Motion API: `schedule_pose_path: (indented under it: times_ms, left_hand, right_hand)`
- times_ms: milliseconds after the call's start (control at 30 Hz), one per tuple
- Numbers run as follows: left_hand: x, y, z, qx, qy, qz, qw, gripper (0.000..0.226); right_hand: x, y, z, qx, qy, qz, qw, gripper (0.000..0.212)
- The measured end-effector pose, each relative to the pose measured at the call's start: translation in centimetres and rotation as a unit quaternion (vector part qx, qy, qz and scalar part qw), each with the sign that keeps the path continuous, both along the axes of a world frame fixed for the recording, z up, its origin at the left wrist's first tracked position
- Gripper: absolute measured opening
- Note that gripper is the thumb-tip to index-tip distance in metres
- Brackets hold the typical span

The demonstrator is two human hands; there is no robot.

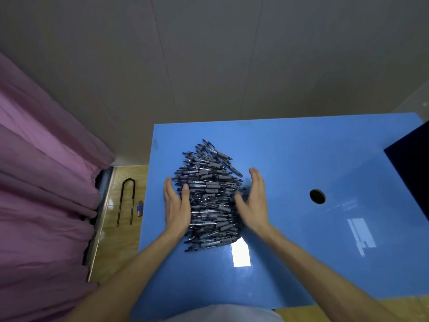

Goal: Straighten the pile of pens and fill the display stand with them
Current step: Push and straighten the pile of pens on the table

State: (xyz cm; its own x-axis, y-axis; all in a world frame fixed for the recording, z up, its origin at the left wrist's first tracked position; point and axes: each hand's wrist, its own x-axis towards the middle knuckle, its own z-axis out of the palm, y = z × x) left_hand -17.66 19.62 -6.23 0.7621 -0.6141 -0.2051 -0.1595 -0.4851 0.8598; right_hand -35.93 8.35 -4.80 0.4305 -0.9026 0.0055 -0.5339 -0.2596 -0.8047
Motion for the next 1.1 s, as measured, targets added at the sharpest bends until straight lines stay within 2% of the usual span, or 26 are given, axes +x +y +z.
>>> schedule_pose_path:
  times_ms: [100, 233, 300, 433, 500, 633, 700, 833, 933, 1100]
  left_hand:
    - [2.8, -3.0, 0.9, 0.043, -0.030, -0.054, 0.997, 0.074]
    - [5.4, -5.4, 1.4, 0.090, -0.051, -0.094, 0.990, 0.076]
    - [6.3, -6.1, 1.4, 0.117, -0.054, -0.129, 0.983, 0.079]
    - [8.1, -7.3, 1.0, 0.159, -0.146, -0.212, 0.953, 0.082]
    - [8.9, -8.1, 1.0, 0.158, -0.153, -0.231, 0.948, 0.081]
    - [9.9, -9.7, 0.9, 0.147, -0.097, -0.208, 0.962, 0.075]
    - [9.8, -10.1, 0.6, 0.122, -0.073, -0.162, 0.977, 0.069]
    - [9.7, -9.6, 0.1, 0.092, -0.090, -0.075, 0.989, 0.057]
    - [9.2, -8.7, -0.2, 0.093, -0.109, -0.111, 0.983, 0.050]
    - [8.9, -7.6, 0.3, 0.054, -0.065, -0.142, 0.986, 0.045]
  right_hand:
    - [3.0, -4.9, 0.8, 0.053, 0.041, 0.028, 0.997, 0.071]
    - [6.4, -8.8, 0.4, 0.053, 0.132, 0.111, 0.984, 0.069]
    - [8.3, -10.1, 0.6, 0.034, 0.164, 0.127, 0.978, 0.058]
    - [11.5, -11.8, 1.0, -0.006, 0.225, 0.199, 0.954, 0.047]
    - [12.7, -12.5, 1.0, -0.019, 0.259, 0.238, 0.936, 0.043]
    - [14.1, -13.3, 1.2, -0.013, 0.288, 0.294, 0.911, 0.037]
    - [14.5, -13.5, 1.3, -0.024, 0.293, 0.311, 0.904, 0.040]
    - [15.0, -13.8, 1.5, -0.033, 0.325, 0.354, 0.876, 0.046]
    - [15.6, -14.0, 1.9, -0.044, 0.354, 0.384, 0.852, 0.047]
    - [15.8, -14.6, 2.7, -0.058, 0.406, 0.420, 0.810, 0.045]
